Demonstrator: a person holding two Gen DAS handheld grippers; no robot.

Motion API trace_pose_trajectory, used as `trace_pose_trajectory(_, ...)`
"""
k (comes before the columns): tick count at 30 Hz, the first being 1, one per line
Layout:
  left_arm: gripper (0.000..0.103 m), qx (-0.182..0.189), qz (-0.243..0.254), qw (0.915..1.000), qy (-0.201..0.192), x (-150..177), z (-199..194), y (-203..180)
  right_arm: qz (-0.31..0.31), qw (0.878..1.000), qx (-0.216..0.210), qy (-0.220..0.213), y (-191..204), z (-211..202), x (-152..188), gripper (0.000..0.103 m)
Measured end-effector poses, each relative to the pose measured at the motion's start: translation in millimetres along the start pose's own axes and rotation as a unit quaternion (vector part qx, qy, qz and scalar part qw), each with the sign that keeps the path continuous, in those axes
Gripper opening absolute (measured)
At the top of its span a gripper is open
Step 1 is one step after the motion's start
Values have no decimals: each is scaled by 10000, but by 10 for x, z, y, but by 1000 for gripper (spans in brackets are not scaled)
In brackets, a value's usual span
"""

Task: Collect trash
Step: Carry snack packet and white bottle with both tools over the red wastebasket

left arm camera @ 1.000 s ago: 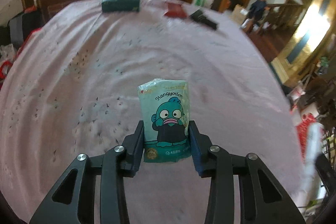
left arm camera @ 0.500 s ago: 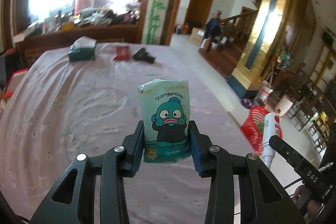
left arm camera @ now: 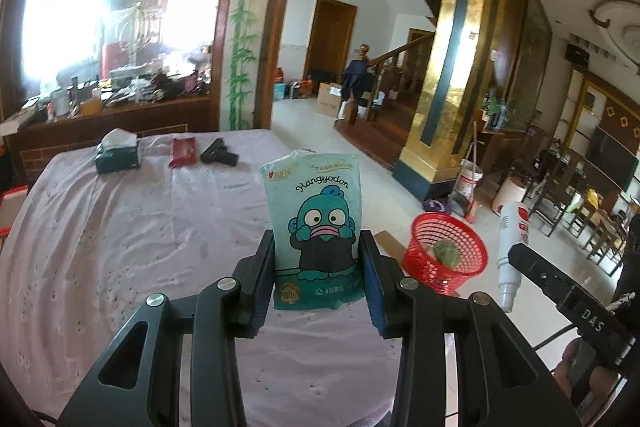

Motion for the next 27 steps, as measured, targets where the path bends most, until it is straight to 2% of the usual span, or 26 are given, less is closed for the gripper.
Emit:
trace_pose_trajectory(5,38,186,178,9996,-92,-26,-40,-226,56,9999,135,-86,-113,-85,-30,37)
trace_pose_trajectory(21,38,828,572,9949,39,-75,229,-883,187,9967,663,-425,-480,-394,-193,37)
trace_pose_trajectory(27,38,1320,622,9890,220,-92,408,-1141,310,9950,790,-524,-707,-453,-264,37)
Point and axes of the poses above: each gripper's, at about its wrist camera, not at the fingertips, and z roughly the way its jaws point, y to its left, x to its underside, the point moved 7 cm from there along z, roughly the way its jaws point, and after that the axes turned 1 degree about -x, right-handed, at the moved point
